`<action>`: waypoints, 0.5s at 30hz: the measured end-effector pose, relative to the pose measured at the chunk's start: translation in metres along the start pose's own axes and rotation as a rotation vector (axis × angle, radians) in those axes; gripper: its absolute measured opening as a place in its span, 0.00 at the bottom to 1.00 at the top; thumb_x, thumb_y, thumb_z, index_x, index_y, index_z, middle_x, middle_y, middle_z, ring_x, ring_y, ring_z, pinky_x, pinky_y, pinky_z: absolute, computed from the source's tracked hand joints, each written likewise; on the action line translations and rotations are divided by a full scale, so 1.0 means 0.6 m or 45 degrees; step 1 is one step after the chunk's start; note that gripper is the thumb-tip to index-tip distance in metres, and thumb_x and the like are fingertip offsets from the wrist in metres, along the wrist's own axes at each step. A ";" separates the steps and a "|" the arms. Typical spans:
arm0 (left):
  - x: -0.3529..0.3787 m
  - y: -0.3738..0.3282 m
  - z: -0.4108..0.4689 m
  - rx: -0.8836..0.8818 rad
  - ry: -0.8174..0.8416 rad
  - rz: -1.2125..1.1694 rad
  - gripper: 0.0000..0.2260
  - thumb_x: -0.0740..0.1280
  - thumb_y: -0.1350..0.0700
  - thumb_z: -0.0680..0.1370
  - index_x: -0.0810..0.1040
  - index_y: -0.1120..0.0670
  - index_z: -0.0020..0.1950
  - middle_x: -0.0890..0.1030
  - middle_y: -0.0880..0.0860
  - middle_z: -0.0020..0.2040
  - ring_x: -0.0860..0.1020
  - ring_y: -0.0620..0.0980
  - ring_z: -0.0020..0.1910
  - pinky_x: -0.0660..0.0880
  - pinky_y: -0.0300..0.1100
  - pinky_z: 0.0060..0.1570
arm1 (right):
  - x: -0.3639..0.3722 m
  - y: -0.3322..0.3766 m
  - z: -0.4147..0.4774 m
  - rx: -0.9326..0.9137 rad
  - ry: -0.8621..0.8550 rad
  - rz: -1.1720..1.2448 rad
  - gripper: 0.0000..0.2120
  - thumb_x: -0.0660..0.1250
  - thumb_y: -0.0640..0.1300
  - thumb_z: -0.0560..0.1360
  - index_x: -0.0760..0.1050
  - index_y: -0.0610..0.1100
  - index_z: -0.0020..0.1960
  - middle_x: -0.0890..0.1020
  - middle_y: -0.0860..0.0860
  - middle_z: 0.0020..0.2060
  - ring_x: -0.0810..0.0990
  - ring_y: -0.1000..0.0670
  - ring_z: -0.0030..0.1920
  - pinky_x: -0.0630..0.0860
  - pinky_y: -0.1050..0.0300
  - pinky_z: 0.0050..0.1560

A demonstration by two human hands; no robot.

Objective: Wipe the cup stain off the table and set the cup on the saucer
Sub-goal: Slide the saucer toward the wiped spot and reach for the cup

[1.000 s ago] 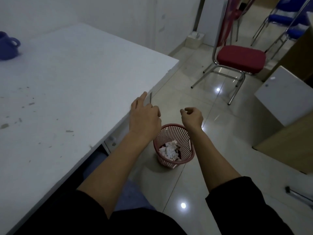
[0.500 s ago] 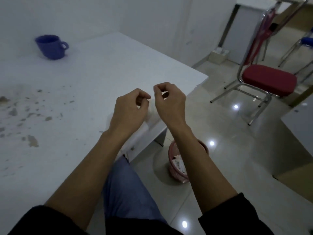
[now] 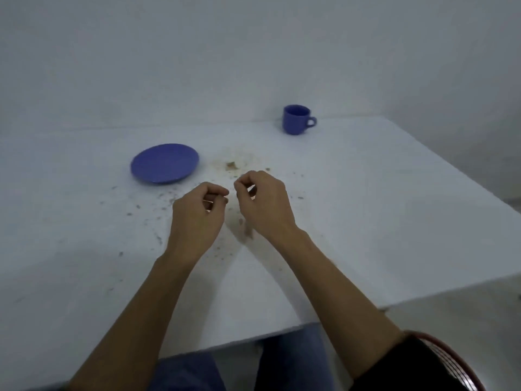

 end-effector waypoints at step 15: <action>-0.087 0.132 0.071 -0.685 -0.212 -0.327 0.25 0.63 0.55 0.78 0.57 0.49 0.72 0.81 0.56 0.47 0.83 0.51 0.34 0.78 0.40 0.28 | 0.154 0.014 -0.029 -0.247 0.479 -0.586 0.22 0.50 0.52 0.80 0.61 0.48 0.71 0.63 0.44 0.74 0.58 0.42 0.74 0.55 0.41 0.73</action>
Point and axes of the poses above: each hand's wrist, its own z-axis towards the middle knuckle, its own x-axis out of the palm, y = z × x, the point moved 7 cm from there along z, towards the middle knuckle
